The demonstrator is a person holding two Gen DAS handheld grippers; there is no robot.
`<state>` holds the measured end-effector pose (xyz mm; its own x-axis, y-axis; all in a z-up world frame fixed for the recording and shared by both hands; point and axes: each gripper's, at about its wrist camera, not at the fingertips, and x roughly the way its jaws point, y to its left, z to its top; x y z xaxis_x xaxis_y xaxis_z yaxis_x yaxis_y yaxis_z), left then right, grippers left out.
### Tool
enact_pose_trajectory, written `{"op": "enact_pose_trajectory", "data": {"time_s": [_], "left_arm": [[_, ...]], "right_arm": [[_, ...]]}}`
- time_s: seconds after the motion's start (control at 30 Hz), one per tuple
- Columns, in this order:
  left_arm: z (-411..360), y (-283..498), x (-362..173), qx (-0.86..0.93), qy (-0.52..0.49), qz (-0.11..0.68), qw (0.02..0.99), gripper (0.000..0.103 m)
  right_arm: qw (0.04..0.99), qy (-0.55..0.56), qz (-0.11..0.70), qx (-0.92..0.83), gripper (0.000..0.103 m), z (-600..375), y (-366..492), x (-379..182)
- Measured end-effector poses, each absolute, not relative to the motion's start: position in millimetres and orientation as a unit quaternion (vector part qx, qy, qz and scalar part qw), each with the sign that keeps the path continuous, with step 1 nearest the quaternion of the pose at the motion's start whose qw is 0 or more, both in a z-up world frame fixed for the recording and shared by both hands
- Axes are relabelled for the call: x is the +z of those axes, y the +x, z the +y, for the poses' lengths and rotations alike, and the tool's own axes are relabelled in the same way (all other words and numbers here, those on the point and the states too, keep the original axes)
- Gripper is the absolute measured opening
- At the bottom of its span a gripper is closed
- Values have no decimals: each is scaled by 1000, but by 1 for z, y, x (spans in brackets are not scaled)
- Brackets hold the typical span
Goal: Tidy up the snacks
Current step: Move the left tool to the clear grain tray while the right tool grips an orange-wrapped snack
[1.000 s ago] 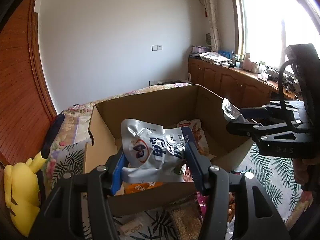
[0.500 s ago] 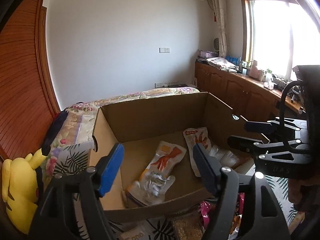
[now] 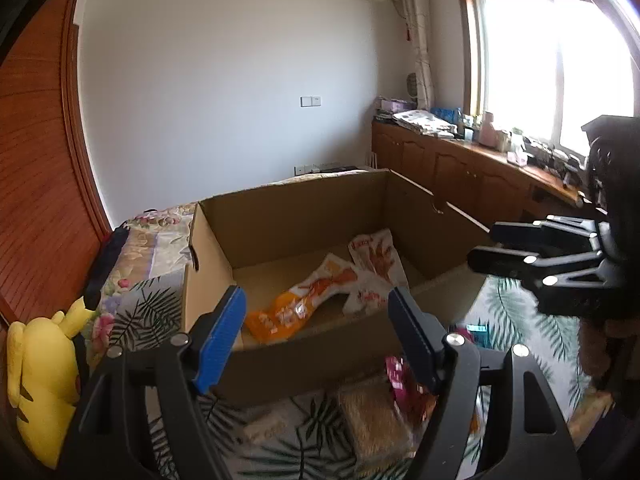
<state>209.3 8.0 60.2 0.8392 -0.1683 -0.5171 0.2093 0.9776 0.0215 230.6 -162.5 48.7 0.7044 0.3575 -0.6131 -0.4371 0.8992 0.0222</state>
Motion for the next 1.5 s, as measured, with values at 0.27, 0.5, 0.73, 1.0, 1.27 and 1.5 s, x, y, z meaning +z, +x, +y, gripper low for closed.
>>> {"op": "enact_pose_trajectory", "data": {"time_s": [0.27,0.5,0.73,1.0,1.27,1.5], "left_arm": [[17,174,32,-109,40,291,950,74],[23,161,2,-111,26,313,943,74],[18,155,-16,-114,15,324,939,74],[18,150,-26,-117,15,332,936,74],[19,147,-27,-118,10,334,935,74],[13,149,-29,-121,10,338,933,74]], "right_arm": [[909,-57,324,257,63,-167,183,26],[894,-57,350,275,57,-155,170,-6],[883,-52,374,278,54,-143,175,-31],[872,-63,403,271,46,-132,187,-54],[869,-62,411,267,42,-125,195,-61],[869,-65,410,269,25,-127,191,-63]]}}
